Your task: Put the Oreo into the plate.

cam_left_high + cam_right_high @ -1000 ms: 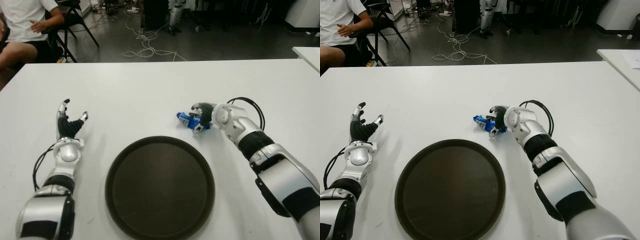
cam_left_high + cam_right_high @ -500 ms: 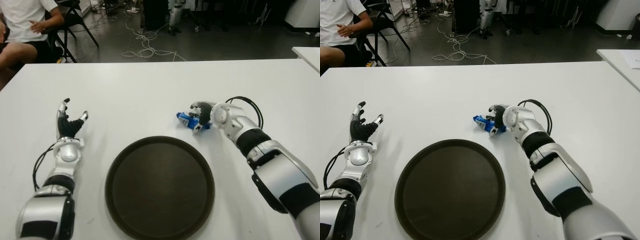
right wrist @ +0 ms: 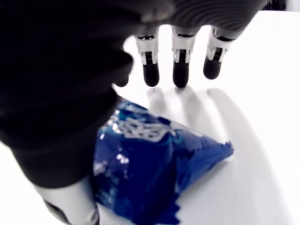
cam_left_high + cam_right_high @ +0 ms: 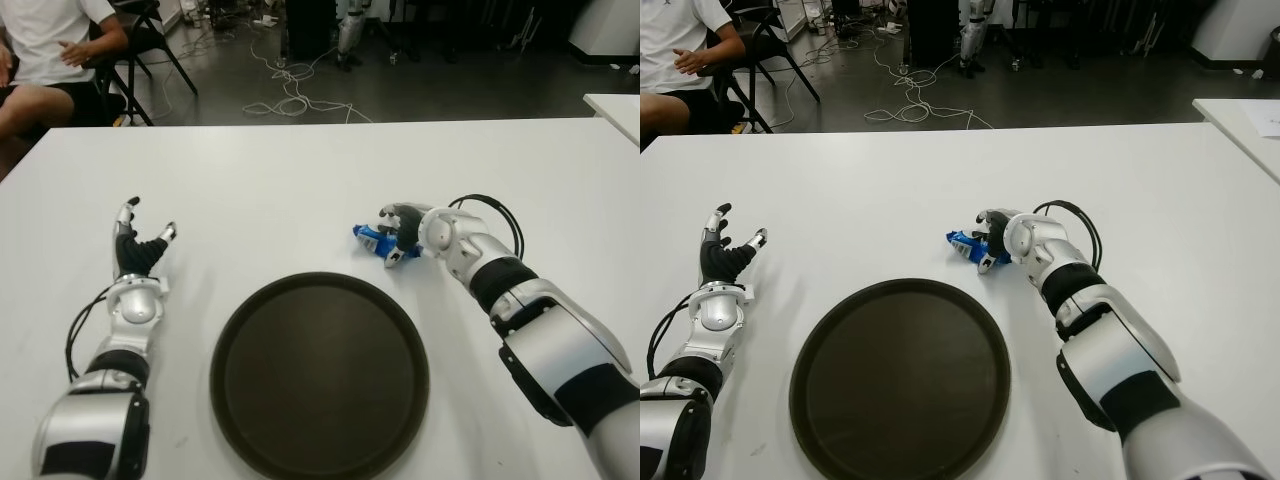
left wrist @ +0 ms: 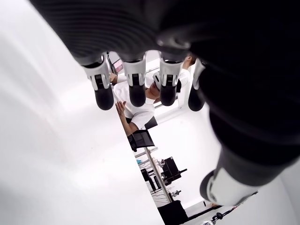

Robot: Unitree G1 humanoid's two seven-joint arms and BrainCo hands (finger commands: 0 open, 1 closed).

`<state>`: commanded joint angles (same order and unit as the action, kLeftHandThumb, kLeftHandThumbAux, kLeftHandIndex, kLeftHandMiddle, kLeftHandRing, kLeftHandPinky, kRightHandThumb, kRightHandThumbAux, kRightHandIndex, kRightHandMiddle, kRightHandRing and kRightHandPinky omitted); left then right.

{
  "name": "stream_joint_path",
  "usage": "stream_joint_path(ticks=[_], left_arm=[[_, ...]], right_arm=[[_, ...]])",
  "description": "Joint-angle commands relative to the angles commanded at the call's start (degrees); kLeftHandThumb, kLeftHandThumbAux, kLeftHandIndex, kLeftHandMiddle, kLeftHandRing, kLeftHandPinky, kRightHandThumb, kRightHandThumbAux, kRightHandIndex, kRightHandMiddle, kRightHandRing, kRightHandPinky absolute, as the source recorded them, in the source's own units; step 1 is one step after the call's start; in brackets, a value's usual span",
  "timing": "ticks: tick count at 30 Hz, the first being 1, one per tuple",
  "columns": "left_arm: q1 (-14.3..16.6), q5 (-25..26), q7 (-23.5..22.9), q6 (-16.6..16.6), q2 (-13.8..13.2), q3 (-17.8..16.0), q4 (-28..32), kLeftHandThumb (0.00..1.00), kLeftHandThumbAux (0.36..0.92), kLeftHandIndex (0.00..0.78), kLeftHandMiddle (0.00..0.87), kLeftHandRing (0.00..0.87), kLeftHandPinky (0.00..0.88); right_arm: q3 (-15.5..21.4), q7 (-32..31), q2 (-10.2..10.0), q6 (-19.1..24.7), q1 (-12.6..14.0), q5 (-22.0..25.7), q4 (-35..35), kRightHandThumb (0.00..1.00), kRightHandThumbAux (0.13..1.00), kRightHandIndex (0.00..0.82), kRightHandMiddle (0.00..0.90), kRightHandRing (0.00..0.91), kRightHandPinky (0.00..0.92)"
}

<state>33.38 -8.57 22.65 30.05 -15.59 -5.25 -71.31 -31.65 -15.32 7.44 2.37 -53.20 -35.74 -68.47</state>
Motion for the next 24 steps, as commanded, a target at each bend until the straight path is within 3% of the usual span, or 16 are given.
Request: stream_joint_path(ticks=[3,11,15,24], left_arm=[[0.1,0.2,-0.3,-0.1,0.0,-0.2,-0.1,0.0,0.757,0.044,0.055,0.039,0.023],[0.1,0.6,-0.8,0.0,0.1,-0.5,0.0,0.0,0.765,0.045,0.053,0.037,0.019],[0.0,0.7,-0.8,-0.1,0.2,-0.5,0.1,0.0,0.767,0.043,0.053,0.035,0.016],[-0.2,0.8,-1.0,0.5,0.2,-0.6,0.3,0.0,0.769,0.04,0.048,0.032,0.018]], right_arm=[[-0.2,-0.1,-0.2,-0.6,-0.3,-0.2,-0.8,0.0,0.854,0.075,0.14,0.144,0.072],[-0.3,0.7,-0.7,-1.4,-0.7,-0.2,-1.8,0.0,0.858,0.067,0.131,0.117,0.04],[-0.1,1.0,-1.0,-1.7,-0.9,-0.1,-2.0,0.0,0.861,0.069,0.142,0.138,0.095],[-0.2,0.5,-1.4,-1.4,-1.3,-0.1,-2.0,0.0,0.857,0.076,0.145,0.15,0.061]])
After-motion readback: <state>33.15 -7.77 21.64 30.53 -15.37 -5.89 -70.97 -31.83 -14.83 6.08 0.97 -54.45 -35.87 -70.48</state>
